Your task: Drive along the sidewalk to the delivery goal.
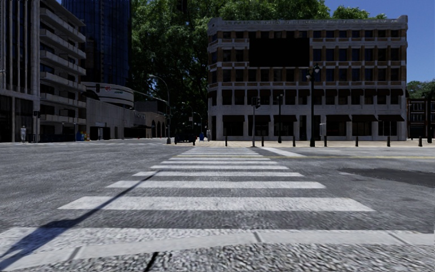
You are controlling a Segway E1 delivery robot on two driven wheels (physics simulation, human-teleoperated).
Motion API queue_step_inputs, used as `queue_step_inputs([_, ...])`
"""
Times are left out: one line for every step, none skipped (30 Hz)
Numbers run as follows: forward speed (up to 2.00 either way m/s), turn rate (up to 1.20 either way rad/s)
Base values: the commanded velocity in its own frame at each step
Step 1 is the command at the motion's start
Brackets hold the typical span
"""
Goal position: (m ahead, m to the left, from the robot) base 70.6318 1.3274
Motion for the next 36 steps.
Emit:
queue_step_inputs([2.00,0.00])
queue_step_inputs([2.00,0.00])
queue_step_inputs([2.00,0.00])
queue_step_inputs([2.00,0.00])
queue_step_inputs([2.00,0.00])
queue_step_inputs([2.00,0.00])
queue_step_inputs([2.00,0.00])
queue_step_inputs([2.00,0.00])
queue_step_inputs([2.00,0.00])
queue_step_inputs([2.00,0.00])
queue_step_inputs([2.00,0.00])
queue_step_inputs([2.00,0.00])
queue_step_inputs([2.00,0.00])
queue_step_inputs([2.00,0.00])
queue_step_inputs([2.00,0.00])
queue_step_inputs([2.00,0.00])
queue_step_inputs([1.80,0.00])
queue_step_inputs([1.80,0.00])
queue_step_inputs([1.52,0.00])
queue_step_inputs([1.33,0.00])
queue_step_inputs([1.23,0.00])
queue_step_inputs([1.20,0.00])
queue_step_inputs([1.20,0.00])
queue_step_inputs([1.19,0.00])
queue_step_inputs([1.19,0.00])
queue_step_inputs([1.18,0.00])
queue_step_inputs([1.18,0.00])
queue_step_inputs([1.18,0.00])
queue_step_inputs([1.18,0.00])
queue_step_inputs([1.18,0.00])
queue_step_inputs([1.18,0.00])
queue_step_inputs([1.18,0.00])
queue_step_inputs([1.18,0.00])
queue_step_inputs([1.18,0.00])
queue_step_inputs([1.18,0.00])
queue_step_inputs([1.18,0.00])
